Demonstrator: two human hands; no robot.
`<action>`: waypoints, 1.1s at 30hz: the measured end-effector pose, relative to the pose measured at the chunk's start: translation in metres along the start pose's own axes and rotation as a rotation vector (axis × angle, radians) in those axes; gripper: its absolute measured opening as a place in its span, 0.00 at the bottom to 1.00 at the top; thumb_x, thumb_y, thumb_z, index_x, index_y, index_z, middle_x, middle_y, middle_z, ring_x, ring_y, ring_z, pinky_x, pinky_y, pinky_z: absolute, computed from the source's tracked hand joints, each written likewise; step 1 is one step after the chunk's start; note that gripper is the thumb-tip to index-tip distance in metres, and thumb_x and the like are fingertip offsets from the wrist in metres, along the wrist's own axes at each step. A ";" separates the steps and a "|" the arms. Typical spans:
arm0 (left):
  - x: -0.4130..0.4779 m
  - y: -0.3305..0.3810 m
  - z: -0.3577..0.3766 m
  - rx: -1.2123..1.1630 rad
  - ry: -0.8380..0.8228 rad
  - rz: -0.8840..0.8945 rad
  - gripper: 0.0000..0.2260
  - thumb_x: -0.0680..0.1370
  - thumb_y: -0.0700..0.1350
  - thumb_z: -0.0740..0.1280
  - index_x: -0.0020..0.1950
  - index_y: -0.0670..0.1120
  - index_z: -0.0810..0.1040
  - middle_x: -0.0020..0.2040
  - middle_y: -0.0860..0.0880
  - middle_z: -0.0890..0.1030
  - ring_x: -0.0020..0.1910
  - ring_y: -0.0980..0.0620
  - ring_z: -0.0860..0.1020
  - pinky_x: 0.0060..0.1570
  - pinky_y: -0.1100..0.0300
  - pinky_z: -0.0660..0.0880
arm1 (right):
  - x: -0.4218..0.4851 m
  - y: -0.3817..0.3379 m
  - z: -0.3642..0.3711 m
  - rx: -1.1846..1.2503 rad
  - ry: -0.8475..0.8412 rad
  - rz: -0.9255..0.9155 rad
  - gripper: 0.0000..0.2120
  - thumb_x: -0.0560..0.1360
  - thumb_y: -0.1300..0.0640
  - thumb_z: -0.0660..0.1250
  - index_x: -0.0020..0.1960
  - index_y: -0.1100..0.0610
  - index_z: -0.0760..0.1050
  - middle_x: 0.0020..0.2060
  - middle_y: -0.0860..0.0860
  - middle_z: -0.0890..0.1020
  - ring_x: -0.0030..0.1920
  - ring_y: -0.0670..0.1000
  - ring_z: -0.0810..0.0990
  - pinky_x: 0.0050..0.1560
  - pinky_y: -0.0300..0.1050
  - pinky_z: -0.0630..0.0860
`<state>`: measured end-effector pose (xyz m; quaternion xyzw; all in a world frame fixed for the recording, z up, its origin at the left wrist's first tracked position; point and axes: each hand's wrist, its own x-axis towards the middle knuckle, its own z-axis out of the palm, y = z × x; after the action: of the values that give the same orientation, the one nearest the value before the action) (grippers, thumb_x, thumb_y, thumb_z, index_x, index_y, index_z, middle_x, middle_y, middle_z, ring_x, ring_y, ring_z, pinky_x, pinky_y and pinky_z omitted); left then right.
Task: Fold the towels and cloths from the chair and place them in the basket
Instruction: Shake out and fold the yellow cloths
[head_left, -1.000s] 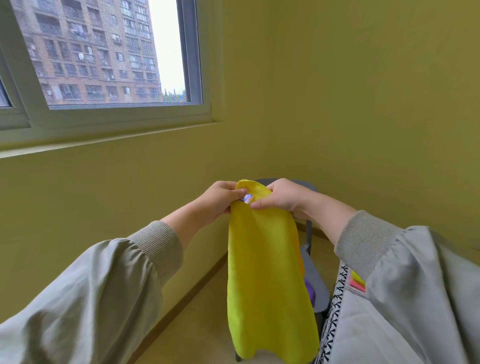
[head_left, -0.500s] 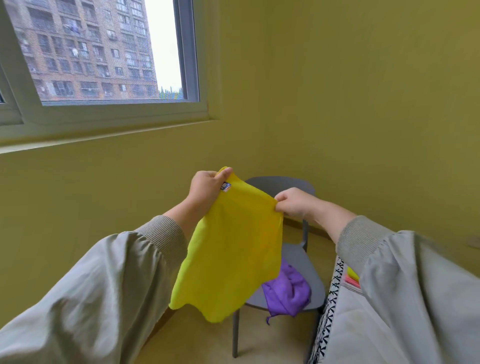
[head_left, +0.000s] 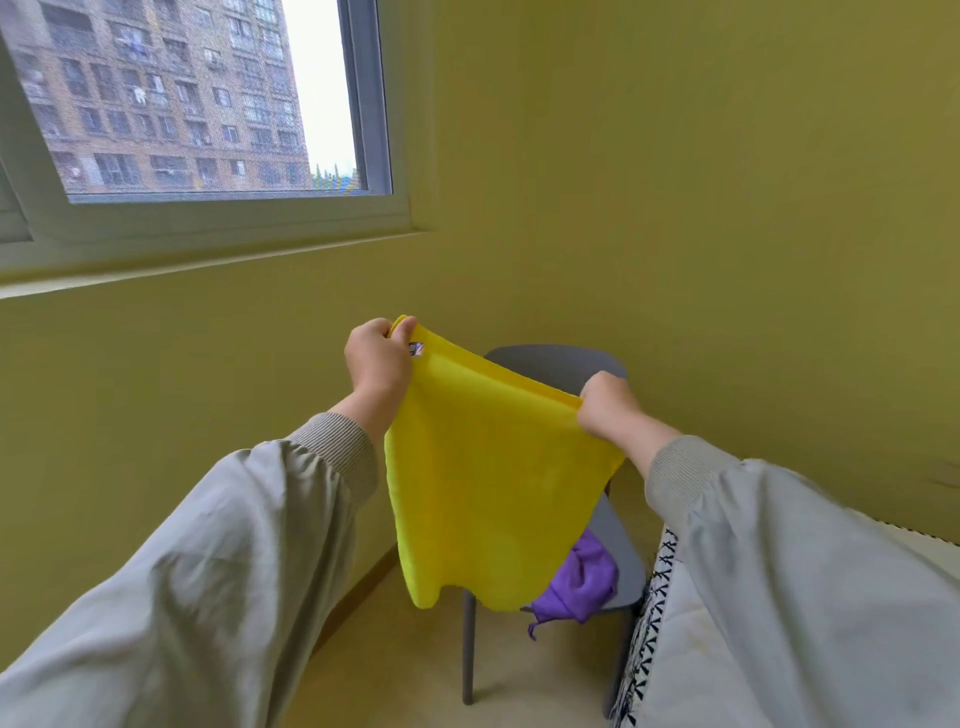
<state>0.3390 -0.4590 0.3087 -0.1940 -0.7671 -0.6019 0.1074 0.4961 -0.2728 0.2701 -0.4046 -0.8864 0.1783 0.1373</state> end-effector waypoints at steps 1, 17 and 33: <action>0.001 -0.002 0.000 0.003 0.004 -0.003 0.23 0.79 0.47 0.66 0.29 0.46 0.56 0.28 0.49 0.58 0.28 0.51 0.55 0.29 0.55 0.53 | 0.002 0.005 0.000 -0.013 0.000 0.034 0.16 0.71 0.71 0.58 0.29 0.57 0.60 0.27 0.51 0.64 0.27 0.50 0.61 0.25 0.42 0.56; -0.024 0.025 0.010 -0.385 -0.469 -0.355 0.07 0.75 0.44 0.71 0.41 0.41 0.79 0.34 0.47 0.81 0.29 0.55 0.78 0.30 0.64 0.77 | -0.001 0.042 -0.061 0.823 0.314 0.130 0.10 0.77 0.57 0.66 0.38 0.58 0.74 0.33 0.52 0.73 0.38 0.52 0.69 0.37 0.43 0.65; -0.116 0.043 0.099 -0.280 -0.671 -0.447 0.15 0.77 0.46 0.70 0.61 0.42 0.76 0.52 0.48 0.78 0.48 0.49 0.78 0.49 0.54 0.78 | -0.049 0.187 -0.112 0.403 0.335 0.433 0.21 0.76 0.57 0.67 0.63 0.68 0.72 0.63 0.62 0.75 0.63 0.61 0.75 0.58 0.48 0.72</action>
<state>0.4689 -0.3745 0.2757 -0.2208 -0.6937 -0.6121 -0.3088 0.6959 -0.1735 0.2861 -0.5718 -0.6919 0.3061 0.3172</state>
